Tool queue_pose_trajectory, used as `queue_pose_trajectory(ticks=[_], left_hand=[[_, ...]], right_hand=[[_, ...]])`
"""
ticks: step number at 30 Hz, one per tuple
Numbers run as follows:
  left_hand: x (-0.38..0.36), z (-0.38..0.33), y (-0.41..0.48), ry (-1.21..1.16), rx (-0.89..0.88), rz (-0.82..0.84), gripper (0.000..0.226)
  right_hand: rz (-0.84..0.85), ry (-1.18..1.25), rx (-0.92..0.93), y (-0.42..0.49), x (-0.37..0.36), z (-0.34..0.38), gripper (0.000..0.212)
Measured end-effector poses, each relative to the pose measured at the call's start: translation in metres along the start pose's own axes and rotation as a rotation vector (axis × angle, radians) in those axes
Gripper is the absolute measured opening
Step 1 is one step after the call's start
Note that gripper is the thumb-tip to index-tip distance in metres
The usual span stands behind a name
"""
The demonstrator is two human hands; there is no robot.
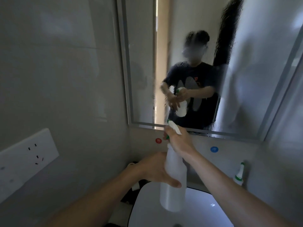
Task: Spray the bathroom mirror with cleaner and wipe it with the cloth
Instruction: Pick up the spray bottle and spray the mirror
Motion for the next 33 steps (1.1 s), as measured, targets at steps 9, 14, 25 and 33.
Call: queue_pose_trajectory(ticks=[9,14,25,33], left_hand=[[0.0,0.043,-0.009,0.009,0.077,-0.006,0.052],[-0.001,0.066,-0.01,-0.001,0.138,0.003,0.043],[0.007,0.11,-0.018,0.03,0.196,0.016,0.071],[0.016,0.117,-0.025,0.002,0.228,-0.002,0.077]], right_hand=[[0.008,0.038,-0.072,0.007,-0.046,-0.023,0.033],[-0.023,0.02,-0.141,0.016,-0.065,-0.037,0.036],[0.052,-0.019,-0.065,0.015,-0.103,-0.046,0.042],[0.044,0.039,-0.029,0.02,-0.12,-0.034,0.042]])
Point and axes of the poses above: each hand's wrist, its own y-axis towards the middle knuckle, its own x-axis out of the back of the hand, z = x × y, the point moved 3 cm from there along y, towards the middle knuckle, and after that the axes turned 6 degrees about -z, right-handed, at the moved point
